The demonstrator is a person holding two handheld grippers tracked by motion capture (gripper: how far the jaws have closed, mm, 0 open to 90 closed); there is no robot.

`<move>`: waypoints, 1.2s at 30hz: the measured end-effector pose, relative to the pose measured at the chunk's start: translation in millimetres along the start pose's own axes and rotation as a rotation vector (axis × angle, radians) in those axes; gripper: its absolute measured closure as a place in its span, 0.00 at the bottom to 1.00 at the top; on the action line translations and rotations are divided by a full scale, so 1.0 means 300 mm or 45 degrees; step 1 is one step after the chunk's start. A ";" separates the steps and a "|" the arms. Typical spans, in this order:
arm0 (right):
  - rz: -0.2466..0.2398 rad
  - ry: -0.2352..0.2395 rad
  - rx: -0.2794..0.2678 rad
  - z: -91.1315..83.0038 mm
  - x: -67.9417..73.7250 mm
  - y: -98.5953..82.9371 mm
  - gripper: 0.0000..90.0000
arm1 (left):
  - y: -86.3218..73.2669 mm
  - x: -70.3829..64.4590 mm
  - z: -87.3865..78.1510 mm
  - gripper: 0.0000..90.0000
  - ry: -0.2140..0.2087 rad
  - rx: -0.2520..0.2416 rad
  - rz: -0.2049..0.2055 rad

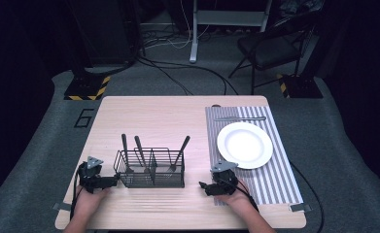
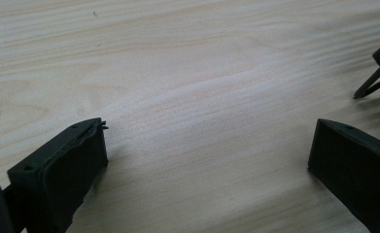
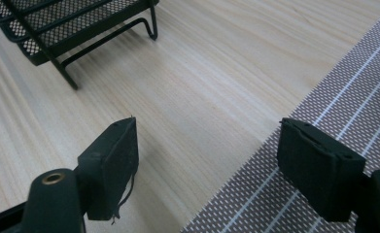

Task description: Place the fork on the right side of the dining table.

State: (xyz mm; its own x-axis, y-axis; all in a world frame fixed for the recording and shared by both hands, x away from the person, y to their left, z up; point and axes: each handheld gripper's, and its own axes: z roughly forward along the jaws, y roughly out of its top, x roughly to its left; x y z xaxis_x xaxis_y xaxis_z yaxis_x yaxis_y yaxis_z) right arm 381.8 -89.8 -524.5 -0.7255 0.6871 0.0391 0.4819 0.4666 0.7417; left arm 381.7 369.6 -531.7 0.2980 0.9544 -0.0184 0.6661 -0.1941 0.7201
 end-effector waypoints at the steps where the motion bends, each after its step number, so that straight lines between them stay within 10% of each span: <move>1: 0.019 -0.004 -0.005 -0.004 -0.003 0.002 0.26 | 0.000 0.000 0.000 0.00 0.000 0.000 0.000; 36: 0.133 0.009 -0.156 -0.154 -0.015 0.082 0.36 | 0.000 0.000 0.000 0.00 0.001 0.000 0.001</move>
State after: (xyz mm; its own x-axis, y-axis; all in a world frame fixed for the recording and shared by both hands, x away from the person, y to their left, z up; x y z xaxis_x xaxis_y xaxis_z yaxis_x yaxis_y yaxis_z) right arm 374.2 -107.4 -475.6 -0.6779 0.7245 0.1248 0.4917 0.3207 0.8096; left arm 381.7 369.6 -531.7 0.2982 0.9543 -0.0176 0.6661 -0.1949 0.7200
